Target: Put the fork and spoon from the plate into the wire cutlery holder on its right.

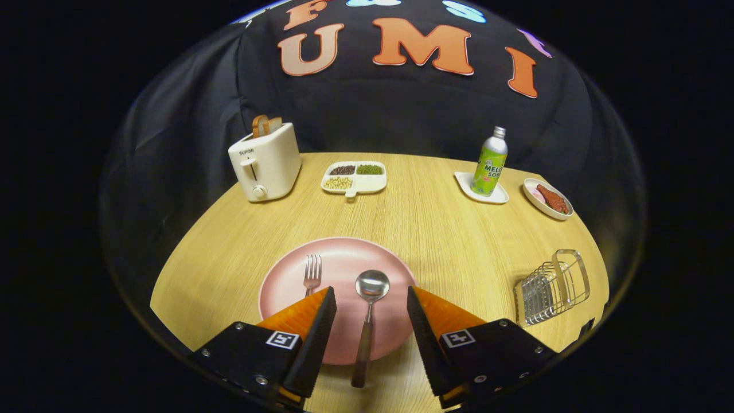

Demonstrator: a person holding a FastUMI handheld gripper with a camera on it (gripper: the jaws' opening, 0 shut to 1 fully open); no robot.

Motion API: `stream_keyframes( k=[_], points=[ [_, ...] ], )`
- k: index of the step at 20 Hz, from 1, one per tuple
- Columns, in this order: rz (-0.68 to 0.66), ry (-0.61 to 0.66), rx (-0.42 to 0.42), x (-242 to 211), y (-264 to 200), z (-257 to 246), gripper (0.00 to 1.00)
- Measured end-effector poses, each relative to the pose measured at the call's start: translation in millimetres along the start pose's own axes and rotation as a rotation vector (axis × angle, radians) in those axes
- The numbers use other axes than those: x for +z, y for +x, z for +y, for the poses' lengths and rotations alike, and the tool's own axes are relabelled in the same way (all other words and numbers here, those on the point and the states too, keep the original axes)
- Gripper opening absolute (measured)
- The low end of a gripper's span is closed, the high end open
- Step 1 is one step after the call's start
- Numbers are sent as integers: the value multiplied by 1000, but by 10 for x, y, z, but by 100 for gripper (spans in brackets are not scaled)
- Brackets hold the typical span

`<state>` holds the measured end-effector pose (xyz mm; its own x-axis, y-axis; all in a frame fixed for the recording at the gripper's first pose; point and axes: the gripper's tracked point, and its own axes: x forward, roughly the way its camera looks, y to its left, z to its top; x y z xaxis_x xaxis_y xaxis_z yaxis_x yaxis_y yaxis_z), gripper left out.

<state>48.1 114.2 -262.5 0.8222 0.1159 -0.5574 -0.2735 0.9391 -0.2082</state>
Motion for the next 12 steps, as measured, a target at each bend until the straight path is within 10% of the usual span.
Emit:
stream_keyframes(
  k=[12],
  points=[
    [178, -55, -48, -518, 265, -51, 14]
  ],
)
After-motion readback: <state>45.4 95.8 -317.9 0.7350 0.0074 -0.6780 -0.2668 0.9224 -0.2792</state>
